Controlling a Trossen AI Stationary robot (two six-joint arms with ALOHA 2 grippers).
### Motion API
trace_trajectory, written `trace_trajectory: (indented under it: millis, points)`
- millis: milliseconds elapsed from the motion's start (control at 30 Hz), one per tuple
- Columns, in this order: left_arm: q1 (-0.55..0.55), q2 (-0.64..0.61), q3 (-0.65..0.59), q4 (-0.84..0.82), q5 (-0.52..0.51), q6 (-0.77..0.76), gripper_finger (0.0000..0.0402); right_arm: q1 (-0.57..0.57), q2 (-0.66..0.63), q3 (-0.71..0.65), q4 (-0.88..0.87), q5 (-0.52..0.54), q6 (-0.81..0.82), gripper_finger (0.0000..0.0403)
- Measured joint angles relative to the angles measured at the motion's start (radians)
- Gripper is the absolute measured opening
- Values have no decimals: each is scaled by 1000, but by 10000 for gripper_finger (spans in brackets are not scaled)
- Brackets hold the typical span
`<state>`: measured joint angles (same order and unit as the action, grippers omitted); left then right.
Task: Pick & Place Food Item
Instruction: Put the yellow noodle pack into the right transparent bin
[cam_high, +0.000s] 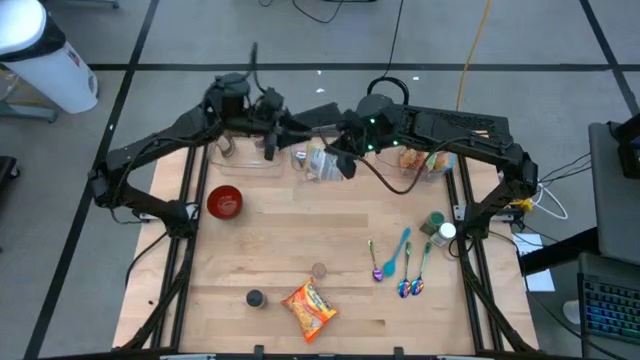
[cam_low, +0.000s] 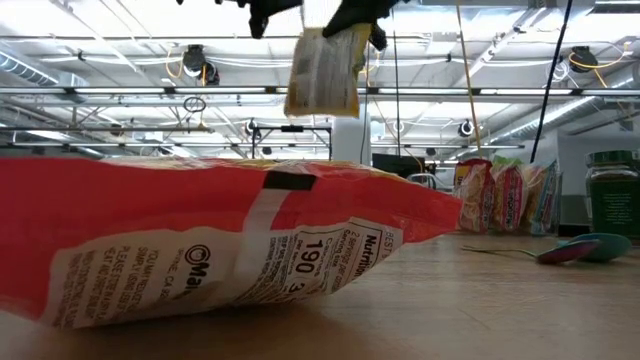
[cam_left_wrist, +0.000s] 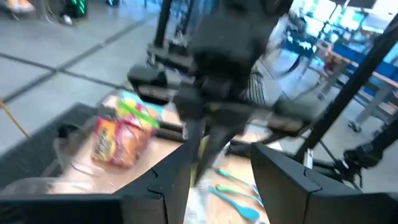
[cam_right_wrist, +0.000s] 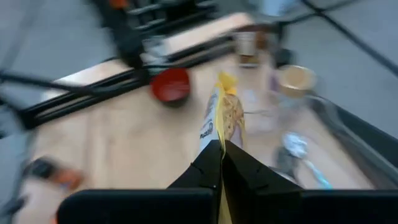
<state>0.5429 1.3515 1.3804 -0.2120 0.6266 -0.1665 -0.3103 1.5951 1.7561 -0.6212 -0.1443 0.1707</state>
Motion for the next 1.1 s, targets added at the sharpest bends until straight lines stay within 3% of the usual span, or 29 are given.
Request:
trace_trajectory:
  millis: [367,800,1100]
  points:
    - [111,-105,1,-69,0,6,177,-70,-58,0,-58,394,168,0]
    - [188,-142,1,-258,0,81,177,-76,-115,0,-199,690,321,0]
    - [190,-143,1,-286,-7,113,177,-79,-130,-78,-256,800,388,0]
